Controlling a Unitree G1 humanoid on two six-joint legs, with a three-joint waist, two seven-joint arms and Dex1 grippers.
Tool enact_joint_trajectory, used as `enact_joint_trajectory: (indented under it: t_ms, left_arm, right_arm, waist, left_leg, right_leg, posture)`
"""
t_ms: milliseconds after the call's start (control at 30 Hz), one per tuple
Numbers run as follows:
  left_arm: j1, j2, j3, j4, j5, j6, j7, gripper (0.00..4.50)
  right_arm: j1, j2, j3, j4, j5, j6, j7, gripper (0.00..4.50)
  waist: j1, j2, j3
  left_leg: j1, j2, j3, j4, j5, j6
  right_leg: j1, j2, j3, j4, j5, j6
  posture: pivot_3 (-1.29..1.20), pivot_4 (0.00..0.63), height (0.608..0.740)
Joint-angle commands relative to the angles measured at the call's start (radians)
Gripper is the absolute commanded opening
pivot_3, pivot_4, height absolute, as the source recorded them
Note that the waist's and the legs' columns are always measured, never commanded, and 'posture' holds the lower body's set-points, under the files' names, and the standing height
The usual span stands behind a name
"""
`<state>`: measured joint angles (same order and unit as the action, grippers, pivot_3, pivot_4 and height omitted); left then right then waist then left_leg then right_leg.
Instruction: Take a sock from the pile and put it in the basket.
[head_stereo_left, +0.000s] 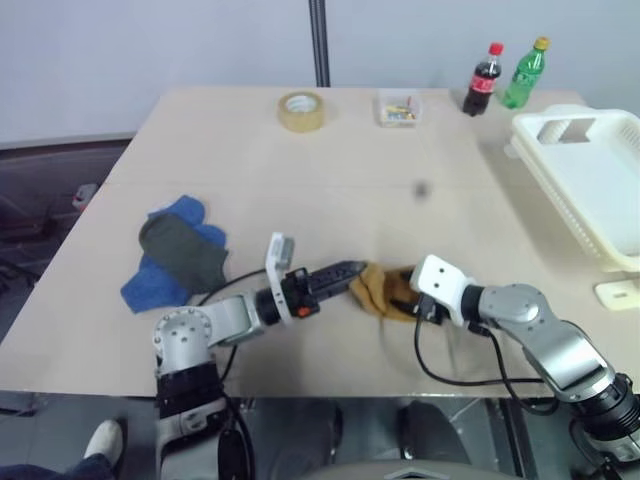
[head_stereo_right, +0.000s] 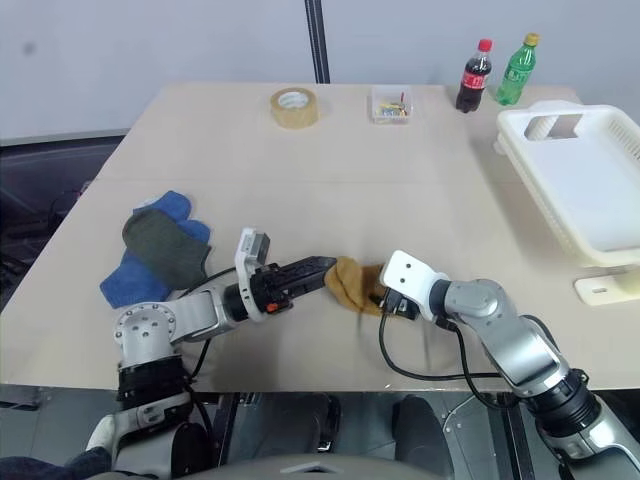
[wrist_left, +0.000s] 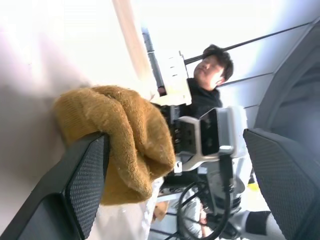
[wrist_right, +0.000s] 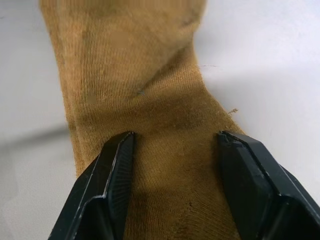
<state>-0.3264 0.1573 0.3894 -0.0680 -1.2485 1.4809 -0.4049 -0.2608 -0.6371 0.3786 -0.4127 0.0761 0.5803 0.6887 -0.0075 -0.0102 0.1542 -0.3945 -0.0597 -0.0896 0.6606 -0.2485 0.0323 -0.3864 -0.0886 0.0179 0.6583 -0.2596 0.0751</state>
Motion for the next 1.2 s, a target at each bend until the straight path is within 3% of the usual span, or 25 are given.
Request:
enact_joint_trajectory:
  t_ms: [33, 467, 800, 933, 1033, 1067, 1100, 1200]
  left_arm:
    - [0.021, -0.024, -0.037, -0.029, -0.061, 0.012, 0.028, 4.46]
    - [-0.02, 0.007, -0.135, 0.0, -0.055, -0.048, -0.001, 4.46]
    - [-0.084, 0.028, -0.223, 0.066, 0.01, -0.108, -0.115, 4.46]
    - [-0.121, 0.024, -0.262, 0.114, 0.051, -0.13, -0.164, 4.46]
    - [-0.162, 0.017, -0.299, 0.166, 0.096, -0.154, -0.21, 4.5]
    - [-0.176, 0.012, -0.308, 0.184, 0.11, -0.162, -0.223, 4.5]
    - [-0.187, 0.008, -0.318, 0.198, 0.123, -0.169, -0.233, 4.5]
    - [-0.223, -0.012, -0.348, 0.251, 0.165, -0.188, -0.26, 4.5]
  right_arm:
    - [0.001, -0.001, -0.01, -0.001, -0.018, 0.011, 0.002, 2.74]
    - [-0.001, -0.017, -0.038, -0.058, 0.004, 0.019, 0.026, 2.74]
    - [0.062, -0.206, -0.28, -0.278, 0.175, 0.182, 0.152, 2.74]
    - [0.097, -0.221, -0.386, -0.282, 0.256, 0.246, 0.155, 2.74]
    - [0.118, -0.217, -0.431, -0.268, 0.287, 0.265, 0.142, 3.52]
    - [0.123, -0.214, -0.447, -0.262, 0.295, 0.271, 0.136, 4.1]
    - [0.127, -0.213, -0.459, -0.258, 0.301, 0.276, 0.131, 4.33]
    - [0.116, -0.175, -0.509, -0.248, 0.359, 0.325, 0.1, 4.43]
  waist:
    - [0.0, 0.0, 0.0]
    - [0.003, 0.0, 0.0]
    - [0.012, -0.001, 0.002]
    - [0.018, -0.002, 0.003]
    - [0.022, -0.002, 0.003]
    - [0.022, -0.002, 0.003]
    - [0.022, -0.002, 0.003]
    - [0.022, -0.003, 0.003]
  left_leg:
    - [0.0, 0.0, 0.0, 0.0, 0.0, 0.0]
    - [-0.001, 0.0, 0.0, -0.002, 0.0, 0.0]
    - [-0.006, 0.0, 0.001, -0.007, 0.001, -0.002]
    - [-0.007, 0.0, 0.002, -0.008, 0.001, -0.002]
    - [-0.007, 0.0, 0.001, -0.008, 0.001, -0.001]
    - [-0.007, 0.0, 0.002, -0.008, 0.001, -0.002]
    - [-0.007, 0.0, 0.002, -0.008, 0.001, -0.002]
    - [-0.007, 0.0, 0.002, -0.008, 0.001, -0.002]
  right_leg:
    - [0.0, 0.0, 0.0, 0.0, 0.0, 0.0]
    - [0.0, 0.0, 0.0, -0.001, 0.0, 0.0]
    - [-0.007, 0.0, 0.001, -0.003, 0.0, 0.0]
    - [-0.007, 0.0, 0.001, -0.005, 0.0, 0.0]
    - [-0.007, 0.0, 0.001, -0.005, 0.0, 0.0]
    - [-0.007, 0.0, 0.001, -0.005, 0.0, 0.0]
    - [-0.007, 0.0, 0.001, -0.005, 0.0, 0.0]
    - [-0.007, 0.0, 0.001, -0.005, 0.0, 0.0]
  posture:
    - [0.0, 0.15, 0.738]
    - [0.0, 0.15, 0.738]
    - [0.0, 0.15, 0.738]
    - [0.0, 0.15, 0.738]
    - [0.0, 0.15, 0.738]
    - [0.0, 0.15, 0.738]
    - [0.0, 0.15, 0.738]
    - [0.0, 0.15, 0.738]
